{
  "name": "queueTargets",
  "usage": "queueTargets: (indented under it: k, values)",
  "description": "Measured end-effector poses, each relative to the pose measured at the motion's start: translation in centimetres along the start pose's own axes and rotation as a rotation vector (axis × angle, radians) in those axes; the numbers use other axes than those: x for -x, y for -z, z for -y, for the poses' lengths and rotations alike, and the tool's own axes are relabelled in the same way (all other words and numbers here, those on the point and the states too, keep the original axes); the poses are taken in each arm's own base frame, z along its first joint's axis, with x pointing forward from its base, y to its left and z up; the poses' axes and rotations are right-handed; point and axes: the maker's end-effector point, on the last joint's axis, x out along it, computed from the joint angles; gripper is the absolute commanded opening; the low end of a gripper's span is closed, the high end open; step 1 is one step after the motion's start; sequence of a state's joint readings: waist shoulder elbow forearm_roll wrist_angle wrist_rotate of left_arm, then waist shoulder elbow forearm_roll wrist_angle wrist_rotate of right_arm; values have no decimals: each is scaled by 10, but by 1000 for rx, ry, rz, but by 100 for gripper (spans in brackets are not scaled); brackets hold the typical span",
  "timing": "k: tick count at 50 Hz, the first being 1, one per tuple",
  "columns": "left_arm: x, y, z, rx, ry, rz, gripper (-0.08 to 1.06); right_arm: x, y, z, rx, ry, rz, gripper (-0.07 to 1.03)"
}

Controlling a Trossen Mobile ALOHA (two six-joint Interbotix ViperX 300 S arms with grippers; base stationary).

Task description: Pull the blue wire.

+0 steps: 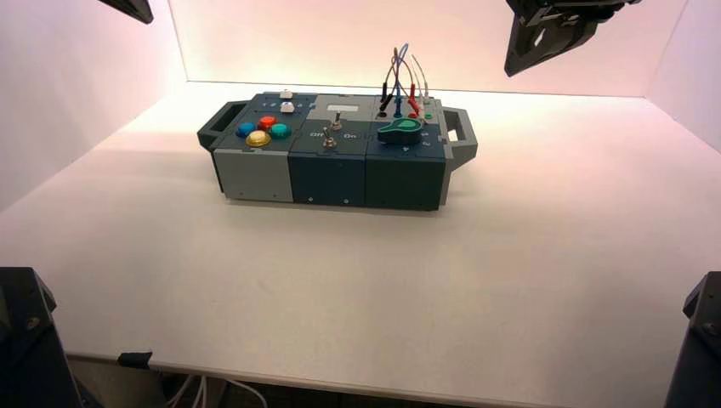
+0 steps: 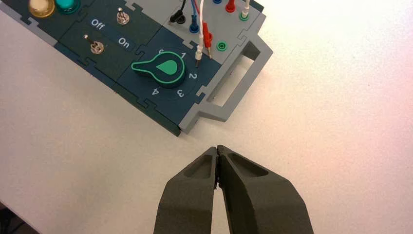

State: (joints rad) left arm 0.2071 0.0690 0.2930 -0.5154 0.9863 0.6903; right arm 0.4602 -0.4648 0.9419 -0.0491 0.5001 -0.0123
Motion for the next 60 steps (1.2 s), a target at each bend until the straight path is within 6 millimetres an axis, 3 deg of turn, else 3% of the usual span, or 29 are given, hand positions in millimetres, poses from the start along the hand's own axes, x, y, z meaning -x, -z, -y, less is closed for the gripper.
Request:
queueTargets:
  k: [22,32,35,40,48,60]
  values:
    - [0,0,0,0,1,-1,-3,0,2,0,-1,-1,-11,-2]
    - [0,1,0,0,0,0,-3,6,9,-1,-11,-8,-101,0]
    - [1,0,1,-2,0,1,-3,10,5,-1,-15,-11,-109,5]
    - [1,-1,7,-17,3,3,-3,18,-10,-3,-33,-24,-87,26]
    - [4,-6,26,-65,14,11,-3,25,-28,-7,-51,-44,-67,26]
    - [1,-7,71,-207,72,-21,-3,36,-69,-25,26,-79,-26,25]
